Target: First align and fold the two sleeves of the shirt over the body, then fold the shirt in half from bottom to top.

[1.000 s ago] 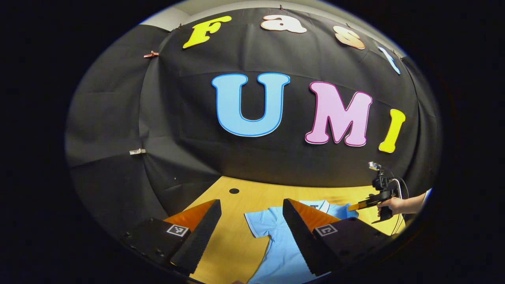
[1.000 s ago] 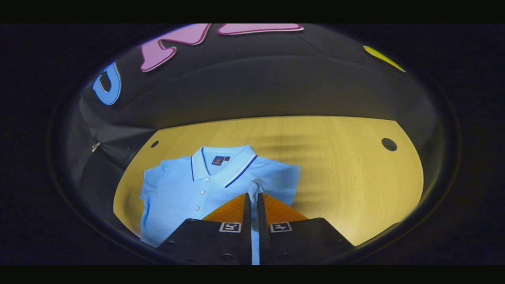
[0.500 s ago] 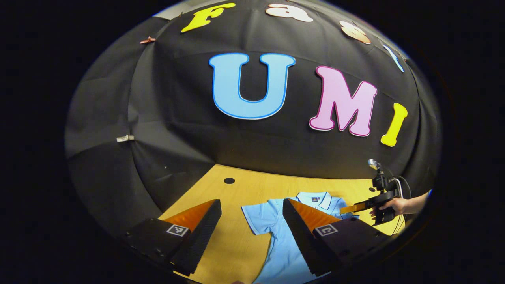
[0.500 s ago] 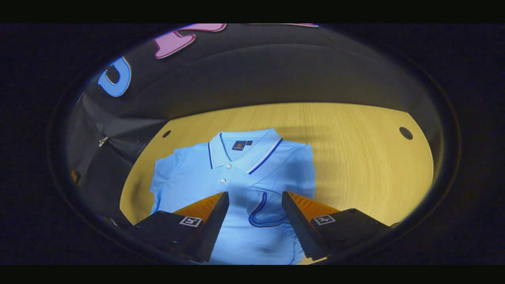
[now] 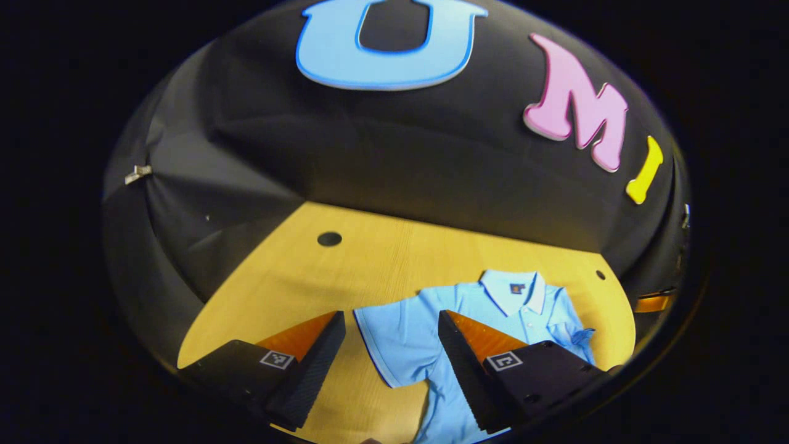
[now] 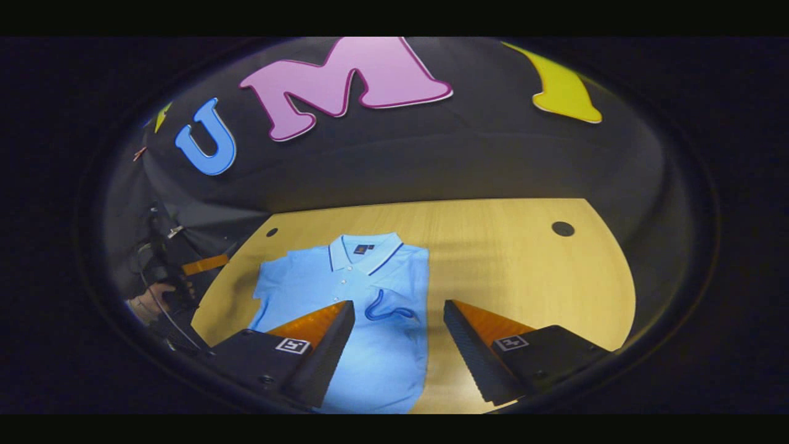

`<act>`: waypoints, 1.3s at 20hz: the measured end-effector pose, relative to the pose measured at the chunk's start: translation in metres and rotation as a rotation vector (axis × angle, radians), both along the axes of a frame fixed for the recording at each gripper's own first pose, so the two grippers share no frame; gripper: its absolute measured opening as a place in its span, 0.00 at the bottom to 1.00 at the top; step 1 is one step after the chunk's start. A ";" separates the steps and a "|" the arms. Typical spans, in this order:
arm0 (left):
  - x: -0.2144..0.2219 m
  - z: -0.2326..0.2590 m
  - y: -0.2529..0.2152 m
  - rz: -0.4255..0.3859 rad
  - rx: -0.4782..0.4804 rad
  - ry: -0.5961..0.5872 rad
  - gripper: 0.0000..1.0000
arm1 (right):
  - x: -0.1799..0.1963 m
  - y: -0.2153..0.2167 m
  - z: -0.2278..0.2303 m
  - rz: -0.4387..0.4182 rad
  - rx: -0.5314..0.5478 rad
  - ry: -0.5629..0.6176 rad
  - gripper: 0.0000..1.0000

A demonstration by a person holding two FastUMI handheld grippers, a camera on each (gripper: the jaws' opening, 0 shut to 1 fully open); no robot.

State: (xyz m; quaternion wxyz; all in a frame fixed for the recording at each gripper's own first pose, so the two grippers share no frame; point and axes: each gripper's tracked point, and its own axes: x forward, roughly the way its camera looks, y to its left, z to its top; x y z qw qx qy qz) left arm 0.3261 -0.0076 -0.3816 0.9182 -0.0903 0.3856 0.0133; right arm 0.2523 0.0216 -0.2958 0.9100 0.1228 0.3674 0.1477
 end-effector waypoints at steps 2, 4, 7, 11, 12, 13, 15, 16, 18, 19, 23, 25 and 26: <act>0.013 -0.036 0.002 -0.007 0.008 0.074 0.97 | -0.022 -0.025 -0.002 -0.029 -0.025 0.015 0.92; 0.019 -0.062 0.007 -0.008 0.050 0.142 0.97 | -0.037 -0.039 -0.010 -0.055 -0.033 0.041 0.92; 0.022 -0.084 0.004 -0.014 0.062 0.216 0.97 | -0.053 -0.053 -0.021 -0.093 -0.025 0.081 0.92; 0.018 -0.106 0.004 -0.032 0.109 0.273 0.97 | -0.058 -0.062 -0.029 -0.111 -0.026 0.103 0.92; 0.020 -0.112 -0.002 -0.037 0.100 0.273 0.98 | -0.056 -0.060 -0.029 -0.111 -0.024 0.100 0.92; 0.021 -0.106 -0.004 -0.050 0.104 0.258 0.89 | -0.056 -0.059 -0.028 -0.111 -0.014 0.098 0.92; 0.022 -0.105 -0.021 -0.082 0.095 0.248 0.49 | -0.054 -0.061 -0.029 -0.114 0.003 0.099 0.92; 0.024 -0.104 -0.025 -0.091 0.107 0.249 0.29 | -0.054 -0.060 -0.029 -0.113 0.007 0.097 0.92; 0.028 -0.097 -0.032 -0.115 0.096 0.223 0.08 | -0.055 -0.059 -0.029 -0.109 0.004 0.096 0.92; 0.034 -0.085 -0.038 -0.125 0.076 0.182 0.07 | -0.055 -0.058 -0.030 -0.106 0.002 0.095 0.92; 0.042 -0.035 -0.083 -0.272 0.006 0.070 0.06 | -0.056 -0.054 -0.028 -0.098 -0.002 0.086 0.92; 0.039 -0.018 -0.107 -0.355 -0.005 0.048 0.07 | -0.055 -0.047 -0.027 -0.089 0.003 0.079 0.92; 0.036 -0.013 -0.124 -0.388 -0.032 0.048 0.06 | -0.055 -0.044 -0.026 -0.084 0.002 0.076 0.92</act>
